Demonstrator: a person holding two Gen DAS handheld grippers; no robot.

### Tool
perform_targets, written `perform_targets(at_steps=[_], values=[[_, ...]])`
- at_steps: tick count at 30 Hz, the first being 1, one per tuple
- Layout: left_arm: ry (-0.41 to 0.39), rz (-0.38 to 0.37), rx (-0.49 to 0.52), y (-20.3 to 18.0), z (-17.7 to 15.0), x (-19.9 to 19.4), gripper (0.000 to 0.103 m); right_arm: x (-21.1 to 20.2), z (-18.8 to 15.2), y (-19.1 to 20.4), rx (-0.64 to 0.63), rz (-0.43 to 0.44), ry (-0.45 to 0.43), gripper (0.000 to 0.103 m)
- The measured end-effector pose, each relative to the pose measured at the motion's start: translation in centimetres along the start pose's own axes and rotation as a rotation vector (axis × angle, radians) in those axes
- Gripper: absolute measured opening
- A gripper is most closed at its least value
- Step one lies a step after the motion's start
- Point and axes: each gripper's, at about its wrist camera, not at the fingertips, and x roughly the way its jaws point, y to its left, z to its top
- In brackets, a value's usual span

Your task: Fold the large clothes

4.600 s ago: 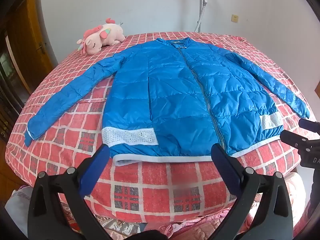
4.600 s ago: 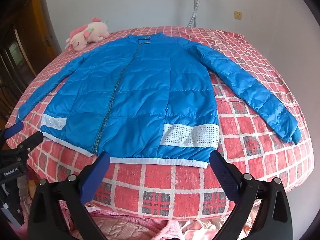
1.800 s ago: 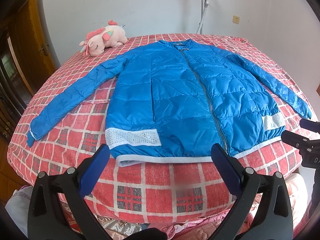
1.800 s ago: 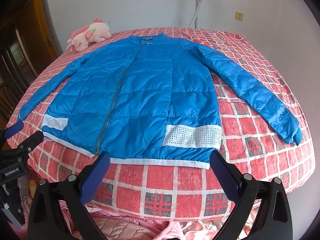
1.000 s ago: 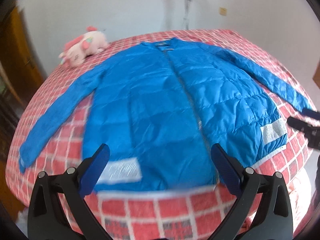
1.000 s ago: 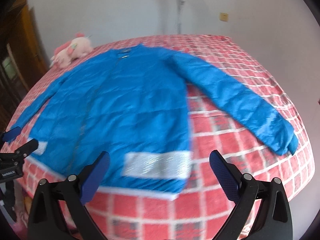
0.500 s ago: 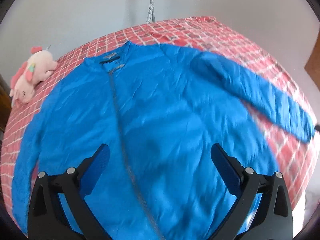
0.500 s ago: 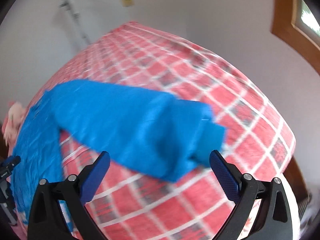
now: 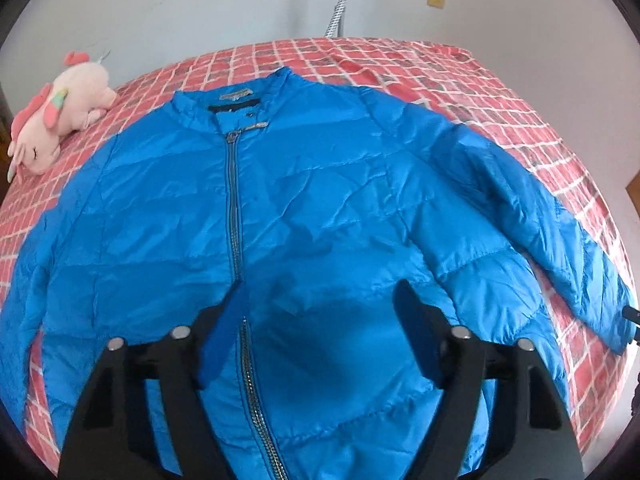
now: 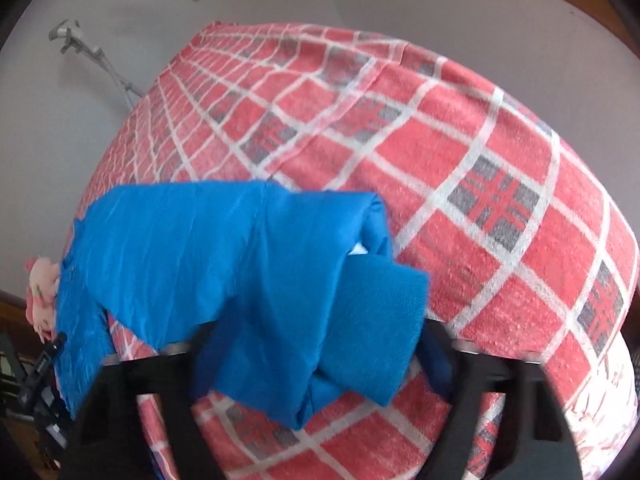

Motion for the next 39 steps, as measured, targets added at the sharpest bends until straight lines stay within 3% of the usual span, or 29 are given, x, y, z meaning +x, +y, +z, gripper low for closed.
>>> perform_targets(at_steps=[3,7,11,15,19,23,29,32,34,38,39], values=[[-0.009,-0.009,-0.006,0.3,0.0,0.1,0.066,0.0,0.7,0.6,0.022,0.105,0.014,0.030],[-0.026,0.009,-0.007,0.7,0.2,-0.7,0.060,-2.6,1.5,4.1,-0.046,0.234,-0.069,0.028],[-0.056,0.018,-0.007,1.0,0.5,-2.1,0.056,-4.6,2.3,11.6,-0.183,0.345,-0.116,0.028],[-0.063,0.023,-0.011,2.1,0.8,-2.8,0.052,-2.8,1.8,21.0,-0.343,0.336,-0.086,0.028],[-0.059,0.037,-0.034,4.2,1.0,-3.0,0.039,0.7,0.4,28.8,-0.465,0.318,-0.026,0.028],[-0.058,0.062,-0.077,7.5,1.5,-3.0,0.032,3.6,-2.3,33.3,-0.558,0.301,0.034,0.028],[-0.078,0.031,-0.109,10.6,2.4,-3.1,0.037,8.2,-4.4,40.0,-0.663,0.302,0.117,0.030],[-0.080,-0.009,-0.108,10.9,2.8,-2.8,0.049,9.6,-5.5,42.0,-0.688,0.432,0.233,0.042],[-0.070,-0.051,-0.109,11.0,2.8,-2.6,0.054,9.2,-5.8,42.1,-0.692,0.502,0.268,0.043],[-0.046,-0.148,-0.094,10.0,3.0,-2.2,0.065,5.8,-5.0,40.2,-0.710,0.518,0.154,0.046],[-0.038,-0.172,-0.085,9.5,3.1,-2.0,0.066,5.0,-4.4,39.2,-0.701,0.481,0.106,0.046]])
